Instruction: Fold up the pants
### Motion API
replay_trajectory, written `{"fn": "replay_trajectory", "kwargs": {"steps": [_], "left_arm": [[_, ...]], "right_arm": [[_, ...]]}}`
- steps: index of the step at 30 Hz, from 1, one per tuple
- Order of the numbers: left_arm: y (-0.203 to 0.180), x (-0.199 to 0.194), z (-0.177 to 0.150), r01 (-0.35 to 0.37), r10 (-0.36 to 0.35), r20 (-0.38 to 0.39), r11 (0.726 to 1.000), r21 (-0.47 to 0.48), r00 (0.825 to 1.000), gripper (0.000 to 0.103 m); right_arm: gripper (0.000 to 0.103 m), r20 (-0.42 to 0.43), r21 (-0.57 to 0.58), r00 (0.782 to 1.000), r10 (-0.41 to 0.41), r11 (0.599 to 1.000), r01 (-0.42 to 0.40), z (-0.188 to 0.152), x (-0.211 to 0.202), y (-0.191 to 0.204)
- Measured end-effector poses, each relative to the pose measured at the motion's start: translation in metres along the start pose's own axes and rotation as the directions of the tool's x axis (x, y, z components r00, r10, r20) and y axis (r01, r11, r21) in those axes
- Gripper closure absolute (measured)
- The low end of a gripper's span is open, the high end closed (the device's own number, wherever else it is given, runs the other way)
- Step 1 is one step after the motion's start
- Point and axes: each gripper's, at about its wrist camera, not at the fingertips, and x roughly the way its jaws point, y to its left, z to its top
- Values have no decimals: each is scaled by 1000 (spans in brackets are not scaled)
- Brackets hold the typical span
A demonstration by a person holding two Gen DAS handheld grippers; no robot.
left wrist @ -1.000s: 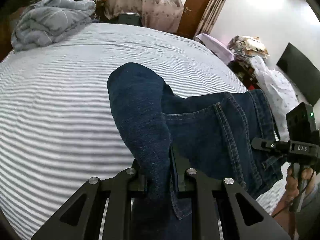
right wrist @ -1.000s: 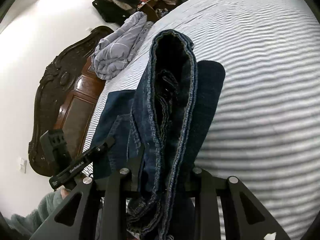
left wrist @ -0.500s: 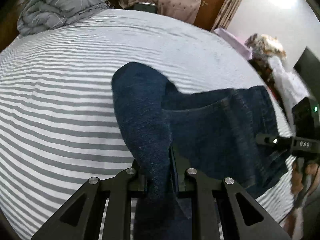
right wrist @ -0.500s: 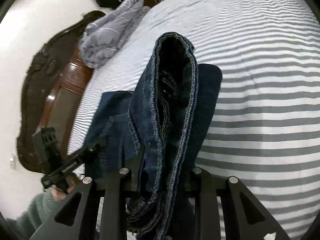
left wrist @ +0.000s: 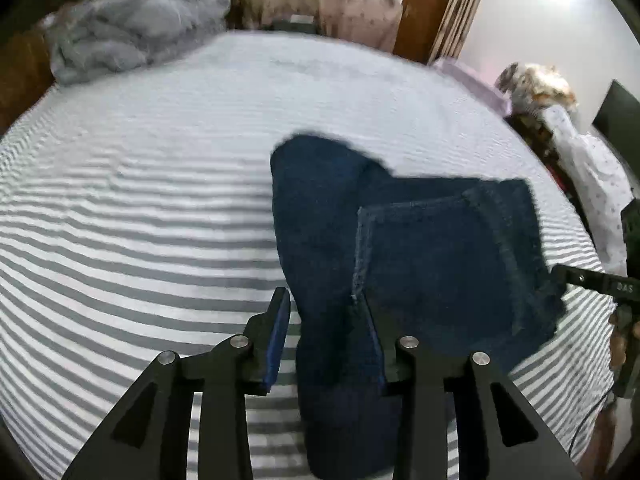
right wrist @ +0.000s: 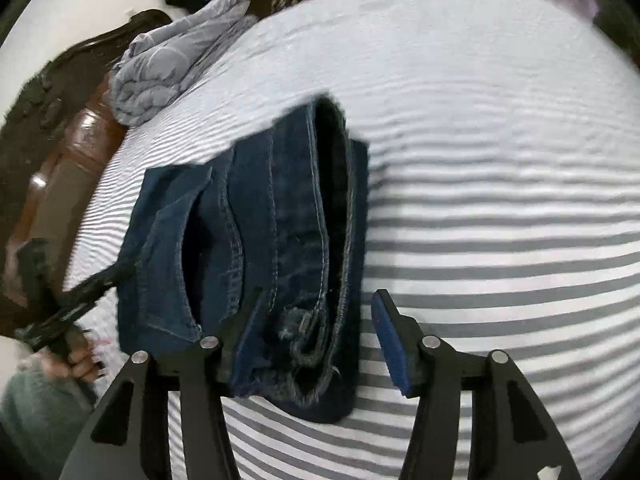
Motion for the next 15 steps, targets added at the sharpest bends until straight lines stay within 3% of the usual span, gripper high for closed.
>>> {"fn": "replay_trajectory", "kwargs": {"steps": [3, 7, 10, 15], "left_arm": [[-9, -14, -8, 2, -2, 17, 1000, -4, 1000, 66], [-31, -5, -27, -29, 31, -24, 998, 63, 999, 66], [-45, 6, -38, -59, 66, -54, 990, 124, 996, 66], [-53, 22, -55, -102, 116, -54, 971, 214, 992, 66]], "right_arm": [[53, 99, -130, 994, -55, 989, 67, -4, -24, 32], [66, 66, -218, 991, -114, 968, 125, -10, -7, 69], [66, 63, -246, 973, -221, 942, 230, -20, 12, 76], [66, 77, -281, 953, -292, 911, 301, -35, 24, 77]]}}
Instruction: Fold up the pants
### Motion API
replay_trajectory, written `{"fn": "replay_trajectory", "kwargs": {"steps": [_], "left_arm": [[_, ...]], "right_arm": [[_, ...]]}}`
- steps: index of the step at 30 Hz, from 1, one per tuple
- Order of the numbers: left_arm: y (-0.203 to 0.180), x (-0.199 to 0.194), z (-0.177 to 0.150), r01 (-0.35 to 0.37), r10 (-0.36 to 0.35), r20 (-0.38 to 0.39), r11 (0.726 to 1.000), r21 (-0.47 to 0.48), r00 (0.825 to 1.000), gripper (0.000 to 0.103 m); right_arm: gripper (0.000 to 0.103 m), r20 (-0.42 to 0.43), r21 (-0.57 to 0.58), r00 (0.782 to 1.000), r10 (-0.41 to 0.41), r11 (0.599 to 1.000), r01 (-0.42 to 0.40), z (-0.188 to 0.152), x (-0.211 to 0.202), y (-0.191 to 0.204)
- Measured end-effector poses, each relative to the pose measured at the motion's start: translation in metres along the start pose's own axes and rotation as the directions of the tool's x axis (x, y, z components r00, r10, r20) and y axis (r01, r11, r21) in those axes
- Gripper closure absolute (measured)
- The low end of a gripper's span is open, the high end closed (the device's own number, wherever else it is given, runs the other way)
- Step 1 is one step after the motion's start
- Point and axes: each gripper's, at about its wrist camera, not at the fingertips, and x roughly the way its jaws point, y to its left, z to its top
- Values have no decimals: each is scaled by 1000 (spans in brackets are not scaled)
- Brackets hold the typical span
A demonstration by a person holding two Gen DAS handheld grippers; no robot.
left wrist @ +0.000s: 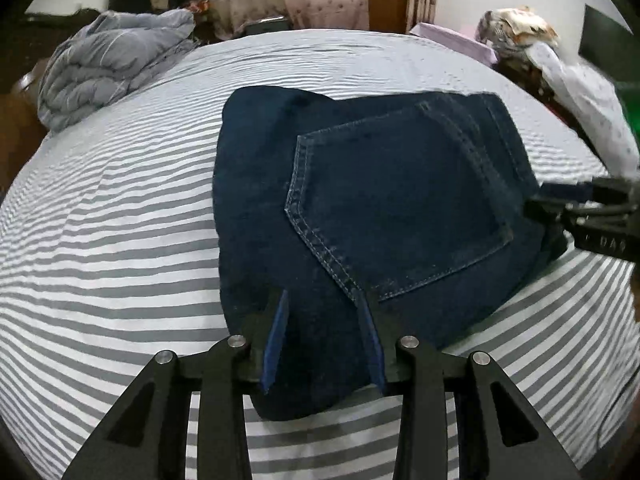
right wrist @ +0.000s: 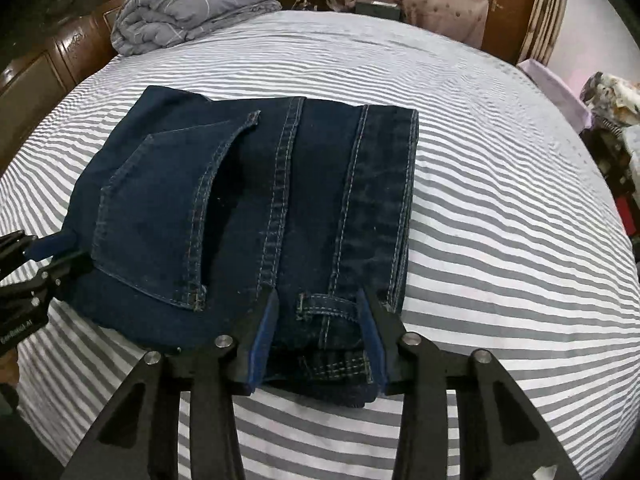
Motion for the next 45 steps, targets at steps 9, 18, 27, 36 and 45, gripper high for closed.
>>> {"fn": "replay_trajectory", "kwargs": {"steps": [9, 18, 27, 36, 45], "left_arm": [[-3, 11, 1, -49, 48, -10, 998, -37, 999, 65], [-7, 15, 7, -110, 107, -42, 991, -75, 993, 63], [-5, -9, 19, -134, 118, -109, 979, -151, 987, 54], [-5, -112, -13, -219, 228, 13, 948, -232, 973, 39], [-18, -177, -41, -266, 290, 63, 931, -250, 955, 37]], "right_arm": [[65, 3, 42, 1000, -6, 999, 5, 2, 7, 0], [64, -18, 51, 999, -39, 998, 40, 8, 12, 8], [46, 6, 184, 1000, 5, 983, -6, 31, -18, 13], [23, 124, 109, 990, -69, 992, 56, -5, -116, 66], [8, 228, 212, 970, -83, 977, 34, -54, -186, 74]]}}
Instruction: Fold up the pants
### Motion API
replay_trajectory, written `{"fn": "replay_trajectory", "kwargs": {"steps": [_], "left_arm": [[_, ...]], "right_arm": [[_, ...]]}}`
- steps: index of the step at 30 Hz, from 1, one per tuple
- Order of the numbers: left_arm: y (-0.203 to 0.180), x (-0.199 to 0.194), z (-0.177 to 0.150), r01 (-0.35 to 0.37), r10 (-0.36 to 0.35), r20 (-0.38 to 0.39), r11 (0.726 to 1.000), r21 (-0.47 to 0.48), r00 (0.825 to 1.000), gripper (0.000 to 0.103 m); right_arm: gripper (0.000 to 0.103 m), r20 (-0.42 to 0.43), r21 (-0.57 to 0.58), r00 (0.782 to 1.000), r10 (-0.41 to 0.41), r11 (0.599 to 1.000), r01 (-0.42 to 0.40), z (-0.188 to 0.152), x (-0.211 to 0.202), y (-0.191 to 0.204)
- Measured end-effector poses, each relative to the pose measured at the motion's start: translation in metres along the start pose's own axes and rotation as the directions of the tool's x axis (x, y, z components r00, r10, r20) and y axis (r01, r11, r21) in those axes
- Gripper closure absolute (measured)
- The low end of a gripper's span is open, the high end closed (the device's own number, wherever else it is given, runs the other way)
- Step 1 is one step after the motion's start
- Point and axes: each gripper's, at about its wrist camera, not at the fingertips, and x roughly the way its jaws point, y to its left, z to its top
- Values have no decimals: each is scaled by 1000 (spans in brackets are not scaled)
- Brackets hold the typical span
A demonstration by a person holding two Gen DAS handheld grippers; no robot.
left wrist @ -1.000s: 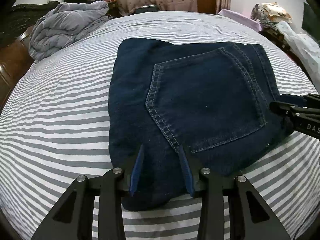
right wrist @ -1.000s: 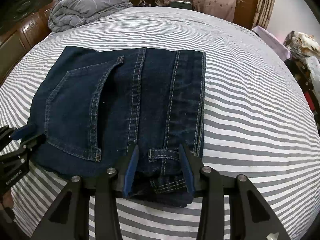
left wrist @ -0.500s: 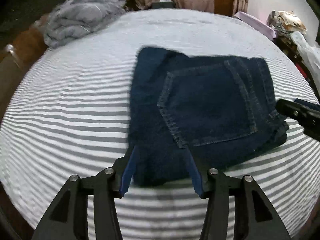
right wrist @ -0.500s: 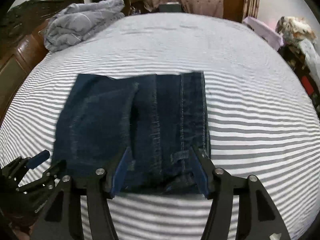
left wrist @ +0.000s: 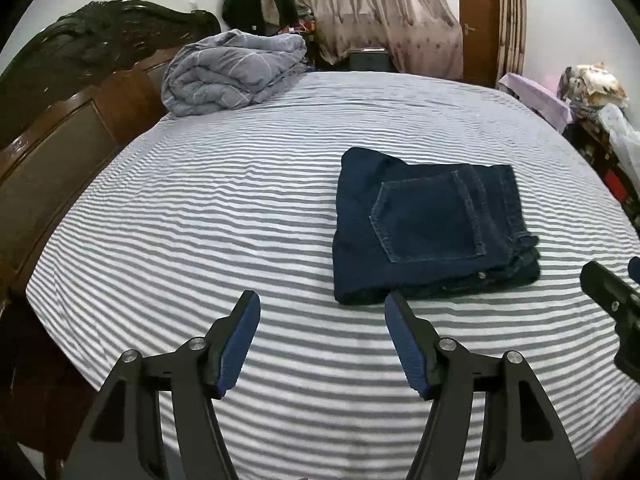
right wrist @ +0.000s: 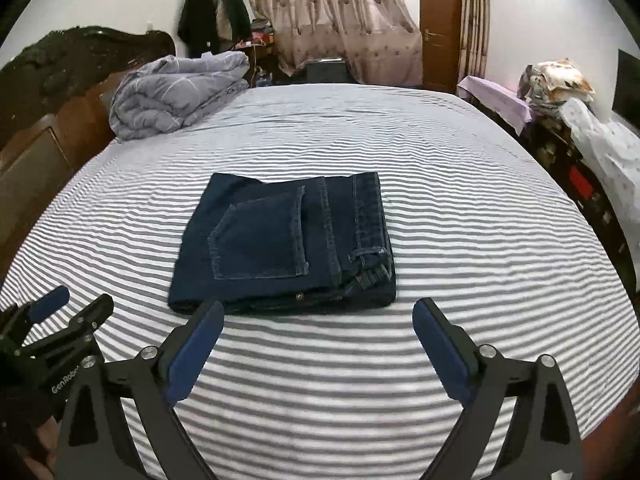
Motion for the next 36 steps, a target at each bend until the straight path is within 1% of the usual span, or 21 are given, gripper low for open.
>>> {"fn": "replay_trajectory", "kwargs": {"steps": [2, 6, 9, 10, 14, 18, 21, 25, 31, 36], "left_arm": [[-3, -8, -3, 11, -11, -6, 1000, 6, 1000, 37], [-8, -27, -12, 44, -44, 1, 999, 15, 999, 37], [-9, -38, -17, 58, -58, 4, 998, 8, 998, 37], [-10, -42, -19, 59, -59, 8, 998, 8, 998, 37], [-13, -53, -23, 35, -35, 25, 999, 20, 999, 37], [-11, -58, -25, 36, -36, 13, 999, 5, 999, 37], [-9, -59, -28, 33, -33, -1, 999, -2, 999, 37], [-11, -59, -32, 42, -42, -22, 999, 16, 999, 37], [-15, -56, -33, 35, -34, -31, 999, 34, 999, 37], [-18, -55, -36, 22, -21, -33, 998, 51, 999, 37]], "right_arm": [[5, 13, -10, 1000, -8, 1000, 8, -4, -10, 2], [3, 42, -71, 998, -37, 997, 40, -12, -28, 9], [2, 44, -88, 998, -44, 995, 48, -17, -36, 10], [2, 52, -89, 997, -55, 994, 59, -18, -39, 9], [2, 47, -84, 998, -49, 995, 53, -17, -44, 9], [2, 44, -52, 999, -29, 998, 31, -16, -48, 7], [2, 12, -52, 999, -31, 998, 32, -19, -43, 6], [2, -14, -51, 999, -30, 998, 29, -23, -39, 7], [2, -4, -52, 1000, -19, 998, 19, -23, -43, 9], [2, -24, -58, 999, -26, 998, 25, -23, -40, 9]]}}
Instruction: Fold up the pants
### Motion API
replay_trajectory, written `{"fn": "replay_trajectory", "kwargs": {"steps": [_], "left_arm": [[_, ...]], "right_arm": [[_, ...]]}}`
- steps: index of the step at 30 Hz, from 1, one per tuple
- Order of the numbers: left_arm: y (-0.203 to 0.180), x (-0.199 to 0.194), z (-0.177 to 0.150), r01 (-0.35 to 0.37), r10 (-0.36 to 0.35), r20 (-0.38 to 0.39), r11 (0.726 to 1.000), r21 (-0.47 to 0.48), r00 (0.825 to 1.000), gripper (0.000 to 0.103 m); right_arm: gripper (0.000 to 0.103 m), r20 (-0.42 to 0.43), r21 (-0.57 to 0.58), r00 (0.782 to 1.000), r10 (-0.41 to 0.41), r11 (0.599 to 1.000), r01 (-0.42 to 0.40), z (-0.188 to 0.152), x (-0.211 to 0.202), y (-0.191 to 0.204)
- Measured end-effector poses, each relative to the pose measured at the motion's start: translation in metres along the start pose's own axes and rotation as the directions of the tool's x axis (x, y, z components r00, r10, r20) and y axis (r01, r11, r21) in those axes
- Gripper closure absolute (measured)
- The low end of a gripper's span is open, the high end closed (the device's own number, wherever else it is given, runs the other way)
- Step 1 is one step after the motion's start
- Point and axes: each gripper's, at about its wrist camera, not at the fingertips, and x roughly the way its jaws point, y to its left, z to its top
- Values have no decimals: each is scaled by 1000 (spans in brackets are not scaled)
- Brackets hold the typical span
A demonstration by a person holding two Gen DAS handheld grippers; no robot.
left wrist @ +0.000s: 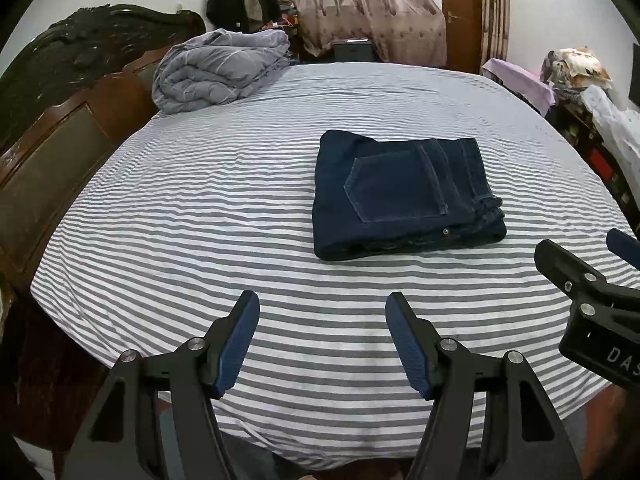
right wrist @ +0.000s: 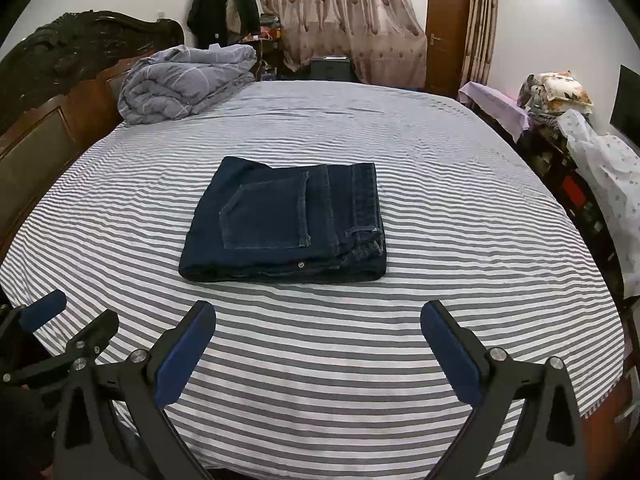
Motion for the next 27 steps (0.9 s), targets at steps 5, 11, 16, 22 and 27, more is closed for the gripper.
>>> {"fn": "replay_trajectory", "kwargs": {"steps": [5, 11, 16, 22, 27], "left_arm": [[1, 1, 0, -6, 6, 2, 1000, -5, 1000, 37], [3, 1, 1, -7, 7, 2, 1000, -2, 1000, 37], [3, 1, 1, -11, 11, 5, 1000, -1, 1000, 37], [1, -1, 1, -11, 11, 10, 1000, 0, 1000, 37], [-1, -1, 0, -5, 5, 8, 1000, -1, 1000, 37]], "right_arm": [[2, -9, -8, 1000, 6, 1000, -6, -1, 1, 2], [2, -6, -13, 1000, 7, 1000, -7, -2, 2, 6], [2, -15, -7, 1000, 15, 1000, -16, -2, 2, 7], [2, -18, -17, 1000, 12, 1000, -13, -4, 4, 9], [2, -18, -17, 1000, 10, 1000, -10, -4, 4, 10]]}}
